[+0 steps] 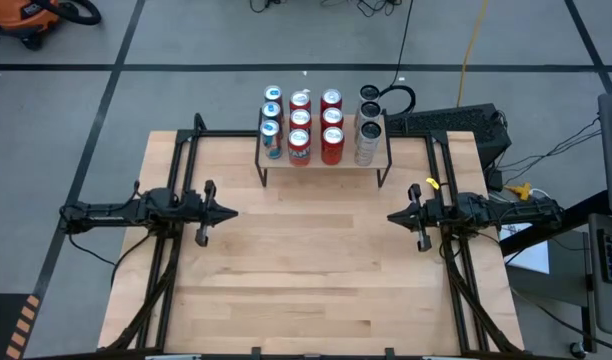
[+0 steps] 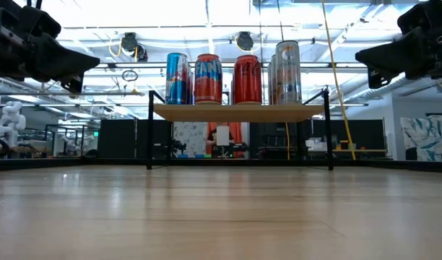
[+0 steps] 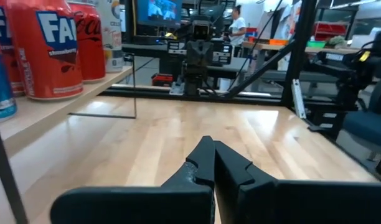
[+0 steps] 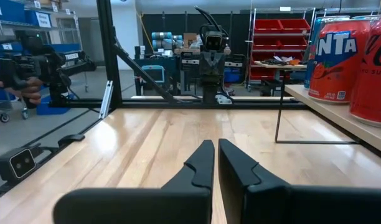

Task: Place canned beverage on shelf
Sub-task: Return to Home Position

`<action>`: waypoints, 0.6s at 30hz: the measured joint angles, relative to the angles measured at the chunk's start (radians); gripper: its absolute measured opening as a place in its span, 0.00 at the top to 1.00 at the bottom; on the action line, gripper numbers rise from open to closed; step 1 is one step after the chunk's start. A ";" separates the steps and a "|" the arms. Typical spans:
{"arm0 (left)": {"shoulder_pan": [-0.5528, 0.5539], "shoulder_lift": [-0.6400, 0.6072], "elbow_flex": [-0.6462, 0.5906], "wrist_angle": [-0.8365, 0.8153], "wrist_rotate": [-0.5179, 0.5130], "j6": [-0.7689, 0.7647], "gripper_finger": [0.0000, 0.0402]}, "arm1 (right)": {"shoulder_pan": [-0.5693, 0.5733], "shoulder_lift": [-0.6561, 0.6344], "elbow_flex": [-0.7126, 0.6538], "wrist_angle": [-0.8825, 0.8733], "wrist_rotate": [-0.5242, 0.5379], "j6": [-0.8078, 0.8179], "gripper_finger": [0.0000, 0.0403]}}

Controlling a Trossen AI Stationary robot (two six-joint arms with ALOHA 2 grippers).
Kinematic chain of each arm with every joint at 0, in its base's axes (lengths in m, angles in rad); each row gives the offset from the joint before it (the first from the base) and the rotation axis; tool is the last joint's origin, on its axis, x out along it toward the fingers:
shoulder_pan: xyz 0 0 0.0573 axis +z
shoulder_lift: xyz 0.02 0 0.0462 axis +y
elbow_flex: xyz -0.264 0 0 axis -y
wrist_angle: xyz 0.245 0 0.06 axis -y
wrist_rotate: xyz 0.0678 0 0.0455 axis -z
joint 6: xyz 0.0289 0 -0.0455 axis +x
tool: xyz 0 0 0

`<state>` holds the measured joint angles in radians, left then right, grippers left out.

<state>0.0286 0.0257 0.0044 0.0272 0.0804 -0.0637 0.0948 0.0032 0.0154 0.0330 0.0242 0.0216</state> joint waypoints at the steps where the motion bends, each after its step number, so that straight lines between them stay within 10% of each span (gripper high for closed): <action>1: -0.003 0.000 0.000 -0.002 -0.005 0.013 1.00 | 0.000 0.000 0.000 0.000 0.000 0.000 1.00; 18: -0.005 0.015 0.000 -0.003 -0.012 0.073 1.00 | 0.000 0.000 0.000 0.000 0.000 0.000 1.00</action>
<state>0.0238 0.0406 0.0044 0.0242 0.0681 0.0093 0.0948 0.0032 0.0154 0.0330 0.0242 0.0216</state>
